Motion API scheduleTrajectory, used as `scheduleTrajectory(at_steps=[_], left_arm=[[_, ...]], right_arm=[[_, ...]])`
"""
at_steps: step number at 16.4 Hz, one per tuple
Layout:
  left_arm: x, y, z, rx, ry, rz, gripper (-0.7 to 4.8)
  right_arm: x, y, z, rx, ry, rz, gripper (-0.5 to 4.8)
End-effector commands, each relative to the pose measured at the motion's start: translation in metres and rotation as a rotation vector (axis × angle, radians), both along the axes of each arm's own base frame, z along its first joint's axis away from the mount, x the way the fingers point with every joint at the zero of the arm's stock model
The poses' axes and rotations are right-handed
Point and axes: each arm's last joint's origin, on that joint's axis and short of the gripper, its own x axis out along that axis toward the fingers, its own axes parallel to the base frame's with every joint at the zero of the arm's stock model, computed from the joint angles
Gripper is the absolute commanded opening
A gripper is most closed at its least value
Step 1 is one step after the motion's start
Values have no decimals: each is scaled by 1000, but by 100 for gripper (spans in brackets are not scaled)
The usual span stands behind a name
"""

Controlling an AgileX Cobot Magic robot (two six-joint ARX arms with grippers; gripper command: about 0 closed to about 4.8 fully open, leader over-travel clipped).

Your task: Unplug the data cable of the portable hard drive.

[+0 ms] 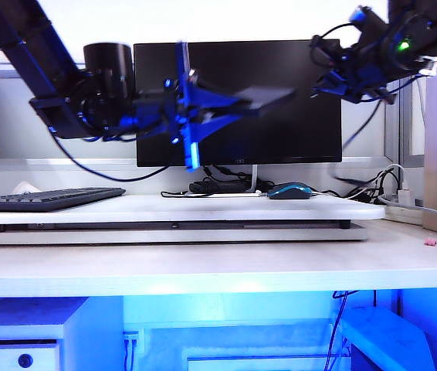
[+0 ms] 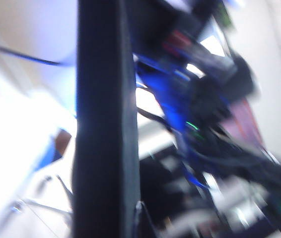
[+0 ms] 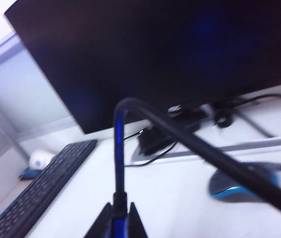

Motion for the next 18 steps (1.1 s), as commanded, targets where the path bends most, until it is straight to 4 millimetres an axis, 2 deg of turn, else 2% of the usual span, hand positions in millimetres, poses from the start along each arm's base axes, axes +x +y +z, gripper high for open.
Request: scheduleTrajectory(at_steps=[1,3,6,8,10,13,14,17,18], left_arm=[[11,15,-2,26,-29,164,-6],[20,31,-6,45,-6,320,-6],[29,51,-9,64,-2,498,-5],[37,71,-15,119,8,657,-6],[41,82,-21,180,13,757,-6],[47,111,-37,319,34,866,-6],[48,115,-42,325,53,881,-6],[58,129,-61,286,307,894,-5],[61,131,-64,288,325,888,-6]], right_arm=[[2,-13,4,-2,-29,-28,-5],[10,-13,-4,-7,2,-4,-5],[36,-5,-9,-12,52,72,-5],[43,-2,-6,-15,48,44,-5],[49,-2,-11,-41,61,24,-5],[66,1,-41,-62,151,31,-5],[70,2,-48,-63,165,30,-5],[83,2,-73,-70,232,11,-5],[87,2,-78,-72,248,-1,-5]])
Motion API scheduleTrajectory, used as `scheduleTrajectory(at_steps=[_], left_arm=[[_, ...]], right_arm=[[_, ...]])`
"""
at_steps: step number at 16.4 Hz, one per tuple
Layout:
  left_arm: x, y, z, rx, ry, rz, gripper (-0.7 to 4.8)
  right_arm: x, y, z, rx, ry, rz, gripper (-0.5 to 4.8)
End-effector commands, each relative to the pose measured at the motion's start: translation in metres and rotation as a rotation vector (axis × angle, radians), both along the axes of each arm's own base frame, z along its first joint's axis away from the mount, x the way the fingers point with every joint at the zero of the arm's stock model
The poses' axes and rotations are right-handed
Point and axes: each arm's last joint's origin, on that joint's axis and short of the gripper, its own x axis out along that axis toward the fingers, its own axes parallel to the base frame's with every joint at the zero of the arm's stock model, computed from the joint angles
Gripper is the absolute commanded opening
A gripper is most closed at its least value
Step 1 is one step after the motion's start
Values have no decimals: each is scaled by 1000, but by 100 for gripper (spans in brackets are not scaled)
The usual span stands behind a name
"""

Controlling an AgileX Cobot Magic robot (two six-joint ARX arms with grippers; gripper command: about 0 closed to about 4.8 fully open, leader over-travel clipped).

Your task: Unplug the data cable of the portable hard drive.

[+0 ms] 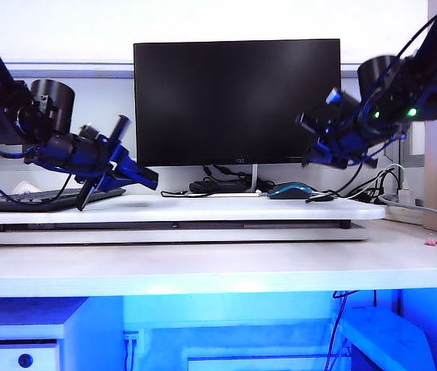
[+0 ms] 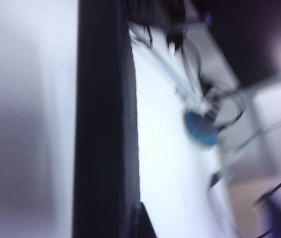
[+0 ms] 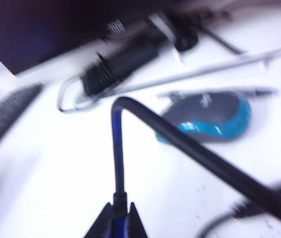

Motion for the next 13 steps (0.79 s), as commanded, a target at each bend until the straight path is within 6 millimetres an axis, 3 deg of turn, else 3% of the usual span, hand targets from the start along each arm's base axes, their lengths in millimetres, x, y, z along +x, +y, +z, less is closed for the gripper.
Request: scheduleTrajectory(at_steps=[1,3,5,9,11,13], left_arm=[[7,7,-23,-47,152,23,-6],[9,9,-19,-39,139,57,-4],[12,10,-15,-39,127,65,62],[13,11,-13,-34,127,79,281],[13,11,-13,-35,130,78,332],[12,10,-12,-53,135,42,453]], right_arm=[[11,0,-7,-13,15,-32,-5],[18,1,-13,-12,34,-39,2],[21,1,-14,-11,35,-45,79],[21,0,-13,-14,26,-65,132],[21,1,-13,-14,26,-64,183],[21,0,-12,13,36,-65,268]])
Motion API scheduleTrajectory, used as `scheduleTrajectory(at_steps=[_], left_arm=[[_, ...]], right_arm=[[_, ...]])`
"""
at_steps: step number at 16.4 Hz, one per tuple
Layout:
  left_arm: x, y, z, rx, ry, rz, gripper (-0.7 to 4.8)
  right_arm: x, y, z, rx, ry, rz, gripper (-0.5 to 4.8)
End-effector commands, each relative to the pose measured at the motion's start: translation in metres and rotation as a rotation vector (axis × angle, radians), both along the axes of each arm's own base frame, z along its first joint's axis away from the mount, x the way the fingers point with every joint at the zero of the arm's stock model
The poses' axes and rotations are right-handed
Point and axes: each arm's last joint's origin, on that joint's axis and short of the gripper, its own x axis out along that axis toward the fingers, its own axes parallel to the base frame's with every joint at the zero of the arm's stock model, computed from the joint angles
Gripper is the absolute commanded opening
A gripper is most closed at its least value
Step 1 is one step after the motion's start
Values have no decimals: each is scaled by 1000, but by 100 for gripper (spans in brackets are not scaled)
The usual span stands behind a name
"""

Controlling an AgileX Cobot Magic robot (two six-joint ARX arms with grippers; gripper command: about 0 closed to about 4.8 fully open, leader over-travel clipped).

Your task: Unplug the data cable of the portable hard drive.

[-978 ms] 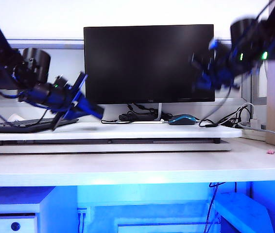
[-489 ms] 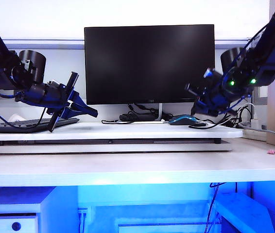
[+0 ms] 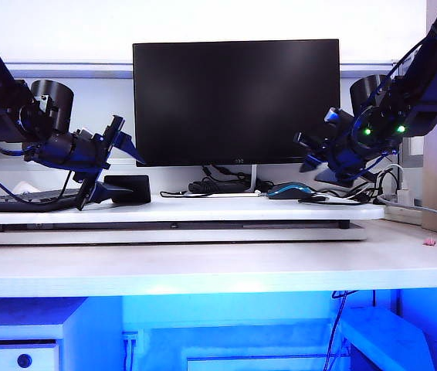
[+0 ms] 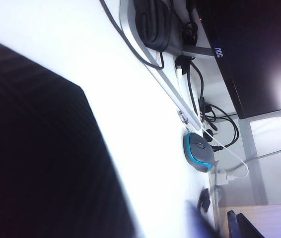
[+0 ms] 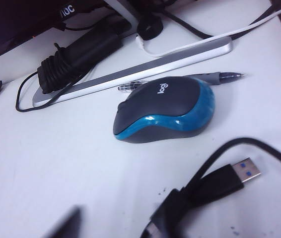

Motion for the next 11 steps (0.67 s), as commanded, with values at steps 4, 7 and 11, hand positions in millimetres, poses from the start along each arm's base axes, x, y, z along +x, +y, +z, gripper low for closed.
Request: scheduleTrajectory(at_steps=[4,7,11], left_arm=[[-3,-1,-14,-146,144,-140,479],[-4,-4,-6,-321,263,-238,479],[6,-5,29,-360,101,-270,479]], right_arm=[[1,0,13,104,6,3,365],[10,2,49,113,1,26,407],[15,2,85,105,-37,31,423]])
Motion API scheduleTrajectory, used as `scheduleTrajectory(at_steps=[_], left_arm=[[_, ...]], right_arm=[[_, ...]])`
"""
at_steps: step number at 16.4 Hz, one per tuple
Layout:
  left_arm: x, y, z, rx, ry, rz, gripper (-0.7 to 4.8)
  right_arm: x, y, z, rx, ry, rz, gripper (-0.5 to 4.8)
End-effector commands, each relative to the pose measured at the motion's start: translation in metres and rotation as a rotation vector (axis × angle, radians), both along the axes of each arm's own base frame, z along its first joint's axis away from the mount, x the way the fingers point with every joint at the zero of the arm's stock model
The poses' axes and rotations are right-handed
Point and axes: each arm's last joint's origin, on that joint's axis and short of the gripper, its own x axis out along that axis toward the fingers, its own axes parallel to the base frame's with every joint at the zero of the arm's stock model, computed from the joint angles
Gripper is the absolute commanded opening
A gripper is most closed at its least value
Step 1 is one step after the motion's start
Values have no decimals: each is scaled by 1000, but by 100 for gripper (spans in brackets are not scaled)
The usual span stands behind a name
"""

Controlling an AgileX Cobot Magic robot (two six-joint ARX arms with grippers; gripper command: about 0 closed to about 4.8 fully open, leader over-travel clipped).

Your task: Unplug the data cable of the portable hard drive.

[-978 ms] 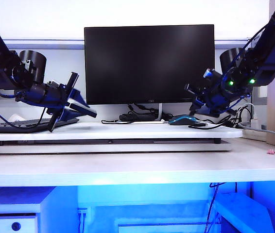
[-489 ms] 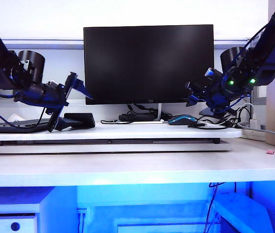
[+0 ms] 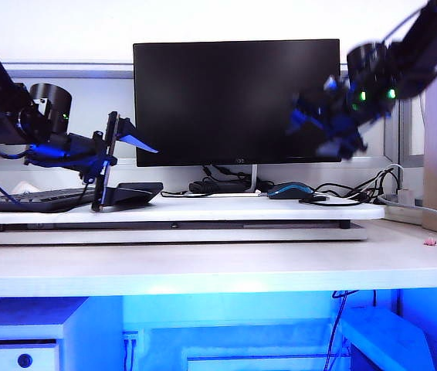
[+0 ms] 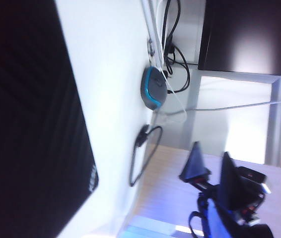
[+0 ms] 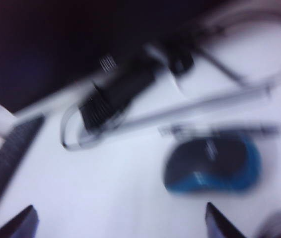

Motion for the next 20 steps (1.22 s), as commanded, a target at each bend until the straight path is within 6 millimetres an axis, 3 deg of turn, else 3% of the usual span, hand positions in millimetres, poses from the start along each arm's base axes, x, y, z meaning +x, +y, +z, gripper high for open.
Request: scheduleTrajectory(at_steps=[1,3,6,10,13,20], left_arm=[[8,-2,38,-46,-216,1,479],[10,-3,50,-73,-218,-15,479],[9,-6,52,-90,-193,-70,479],[5,-7,67,102,-614,-154,479],[2,-6,78,173,-740,-142,479],[-36,17,173,440,-1124,-17,479]], right_arm=[[0,0,24,-7,-20,10,423],[-1,1,27,-5,-12,35,423],[-2,2,22,-6,51,59,442],[-8,3,37,-96,-37,123,442],[-14,2,54,-117,-78,101,442],[-52,-8,132,-185,-267,59,442]])
